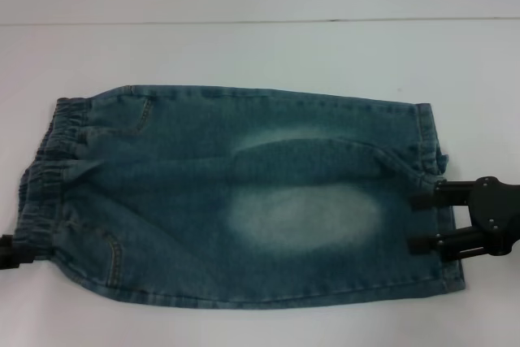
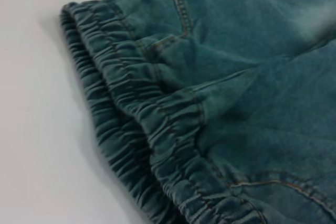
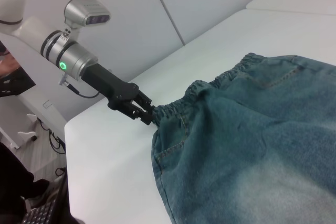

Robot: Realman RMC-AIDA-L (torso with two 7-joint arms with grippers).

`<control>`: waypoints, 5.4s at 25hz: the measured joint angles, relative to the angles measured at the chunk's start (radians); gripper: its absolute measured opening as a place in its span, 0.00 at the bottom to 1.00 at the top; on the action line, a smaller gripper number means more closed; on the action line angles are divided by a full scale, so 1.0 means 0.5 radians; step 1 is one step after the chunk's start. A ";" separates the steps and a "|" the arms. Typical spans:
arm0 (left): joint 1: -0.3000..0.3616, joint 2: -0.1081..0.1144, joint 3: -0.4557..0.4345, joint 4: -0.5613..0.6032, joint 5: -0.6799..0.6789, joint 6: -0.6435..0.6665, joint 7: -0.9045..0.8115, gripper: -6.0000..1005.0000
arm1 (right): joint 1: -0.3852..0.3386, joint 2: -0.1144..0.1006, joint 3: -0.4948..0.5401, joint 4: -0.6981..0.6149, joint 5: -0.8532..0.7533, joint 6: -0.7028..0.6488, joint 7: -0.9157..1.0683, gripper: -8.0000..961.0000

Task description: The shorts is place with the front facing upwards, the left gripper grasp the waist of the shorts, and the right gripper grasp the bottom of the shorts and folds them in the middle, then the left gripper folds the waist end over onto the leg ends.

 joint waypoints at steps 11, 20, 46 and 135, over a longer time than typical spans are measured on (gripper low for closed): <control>-0.019 -0.016 0.003 -0.010 -0.006 0.028 0.005 0.13 | -0.002 -0.001 0.001 0.003 0.000 0.000 0.000 0.96; -0.090 -0.016 -0.022 0.001 -0.036 0.172 -0.036 0.02 | 0.099 -0.019 0.020 0.000 0.009 0.056 0.254 0.96; -0.272 0.034 0.003 -0.012 -0.043 0.188 -0.214 0.02 | 0.398 -0.214 -0.102 -0.188 -0.929 -0.100 0.799 0.95; -0.426 0.142 -0.230 -0.297 -0.254 -0.269 -0.889 0.02 | 0.278 -0.002 0.325 0.393 0.123 0.947 0.103 0.04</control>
